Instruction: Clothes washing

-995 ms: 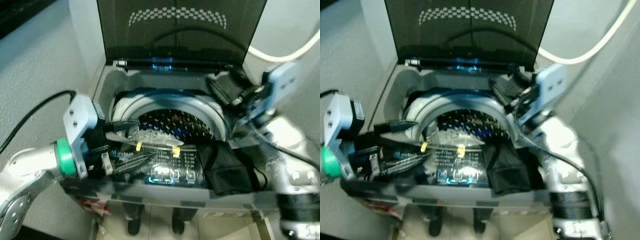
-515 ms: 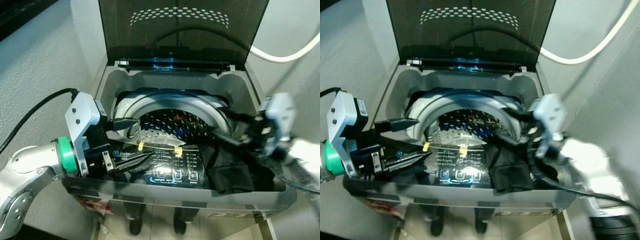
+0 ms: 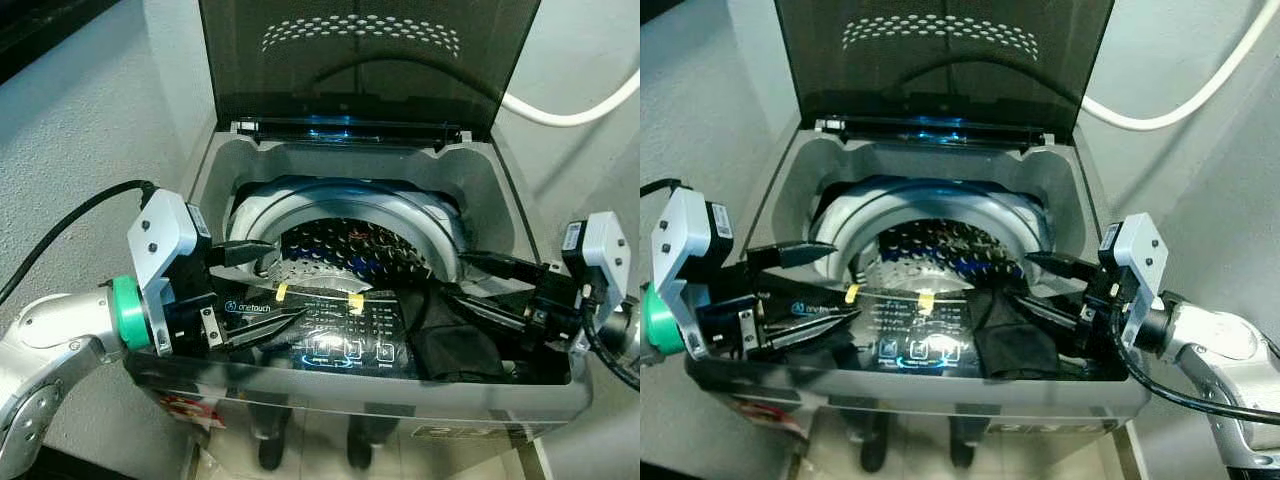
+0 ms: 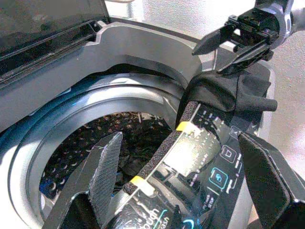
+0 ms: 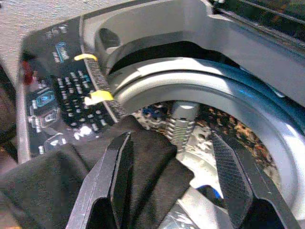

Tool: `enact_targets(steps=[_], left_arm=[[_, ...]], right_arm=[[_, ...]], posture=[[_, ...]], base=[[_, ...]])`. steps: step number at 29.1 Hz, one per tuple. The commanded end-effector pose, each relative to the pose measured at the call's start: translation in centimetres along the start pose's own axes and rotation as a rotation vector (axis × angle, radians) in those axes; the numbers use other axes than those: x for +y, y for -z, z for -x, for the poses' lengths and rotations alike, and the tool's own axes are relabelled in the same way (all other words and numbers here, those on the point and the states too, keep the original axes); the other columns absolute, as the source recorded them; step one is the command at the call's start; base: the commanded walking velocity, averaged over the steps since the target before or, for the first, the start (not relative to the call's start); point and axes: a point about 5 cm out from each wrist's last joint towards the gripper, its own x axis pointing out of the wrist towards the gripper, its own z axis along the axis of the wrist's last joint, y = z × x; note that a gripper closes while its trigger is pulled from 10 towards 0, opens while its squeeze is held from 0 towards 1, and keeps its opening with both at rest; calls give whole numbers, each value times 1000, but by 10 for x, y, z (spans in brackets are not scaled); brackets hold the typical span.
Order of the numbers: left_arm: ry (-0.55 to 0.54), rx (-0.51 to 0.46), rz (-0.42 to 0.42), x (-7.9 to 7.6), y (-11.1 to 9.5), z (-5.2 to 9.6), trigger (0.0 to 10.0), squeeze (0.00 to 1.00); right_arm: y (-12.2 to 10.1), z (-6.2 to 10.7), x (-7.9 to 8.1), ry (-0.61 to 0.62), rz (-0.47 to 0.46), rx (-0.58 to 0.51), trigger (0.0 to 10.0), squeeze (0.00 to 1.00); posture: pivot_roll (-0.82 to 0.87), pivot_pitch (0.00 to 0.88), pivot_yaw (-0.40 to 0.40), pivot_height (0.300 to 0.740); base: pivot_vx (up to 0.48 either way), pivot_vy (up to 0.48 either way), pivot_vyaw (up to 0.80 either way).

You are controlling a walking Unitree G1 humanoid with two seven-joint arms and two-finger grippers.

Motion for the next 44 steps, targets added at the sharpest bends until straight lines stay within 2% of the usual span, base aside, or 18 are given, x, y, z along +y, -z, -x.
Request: enact_targets(steps=[1, 8, 12, 13, 14, 15, 20, 24, 26, 27, 29, 32, 34, 36, 39, 40, 43, 44], left_arm=[[12, 8, 2, -1, 2, 1, 10000, 0], [15, 10, 6, -2, 3, 1, 10000, 0], [17, 9, 4, -2, 3, 0, 10000, 0], [16, 5, 2, -2, 3, 0, 10000, 0], [16, 5, 2, -2, 3, 0, 10000, 0], [16, 3, 1, -2, 3, -1, 10000, 0], [16, -3, 1, -1, 2, -3, 10000, 0], [15, -4, 1, -1, 2, -3, 10000, 0], [13, -7, 1, -1, 2, -4, 10000, 0], [13, -7, 1, -1, 2, -4, 10000, 0], [11, -11, 1, -1, 2, -5, 10000, 0], [10, -13, 3, -1, 2, -5, 10000, 0], [9, -14, 4, -2, 2, -5, 10000, 0], [10, -16, 7, -2, 3, -5, 10000, 0], [10, -17, 9, -2, 3, -6, 10000, 0], [11, -18, 10, -2, 4, -6, 10000, 0], [16, -14, 11, -2, 4, -5, 10000, 0], [16, -14, 11, -2, 4, -5, 10000, 0]], right_arm=[[5, 4, 1, -15, -33, 17, 10000, 0], [13, 8, 2, -35, -68, 49, 10000, 0], [25, -10, 7, -53, 1, 126, 10000, 0], [17, -28, 1, 3, 79, 87, 10000, 0], [17, -28, 1, 3, 79, 87, 10000, 0], [10, -39, -4, 50, 138, 53, 10000, 0], [-8, -63, -17, 177, 231, -41, 10000, 0], [-14, -69, -21, 228, 245, -72, 10000, 0], [-29, -77, -35, 381, 273, -158, 10000, 0], [-29, -77, -35, 381, 273, -158, 10000, 0], [-46, -76, -51, 564, 274, -264, 10000, 0], [-55, -71, -56, 624, 293, -317, 10000, 0], [-59, -68, -56, 621, 291, -341, 10000, 0], [-66, -59, -56, 586, 204, -429, 10000, 0], [-69, -55, -55, 554, 158, -471, 10000, 0], [-70, -52, -51, 484, 114, -491, 10000, 0], [-61, -33, -32, 227, 103, -401, 10000, 0], [-61, -33, -32, 227, 103, -401, 10000, 0]], posture=[[126, 56, 81, 740], [126, 56, 81, 740], [126, 56, 81, 740], [128, 47, 77, 740], [128, 47, 77, 740], [130, 47, 77, 740], [131, 46, 79, 740], [131, 48, 79, 740], [130, 48, 79, 740], [130, 48, 79, 740], [132, 50, 77, 740], [132, 50, 77, 740], [130, 53, 73, 740], [130, 53, 73, 740], [130, 53, 73, 740], [130, 53, 73, 740], [124, 55, 75, 740], [124, 55, 75, 740]], base=[[0, 0, 0], [0, 0, 0], [0, 0, 0], [0, 0, 0], [0, 0, 0], [0, 0, 0], [0, 0, 0], [0, 0, 0], [0, 0, 0], [0, 0, 0], [0, 0, 0], [0, 0, 0], [0, 0, 0], [0, 0, 0], [0, 0, 0], [0, 0, 0], [0, 0, 0], [0, 0, 0]])
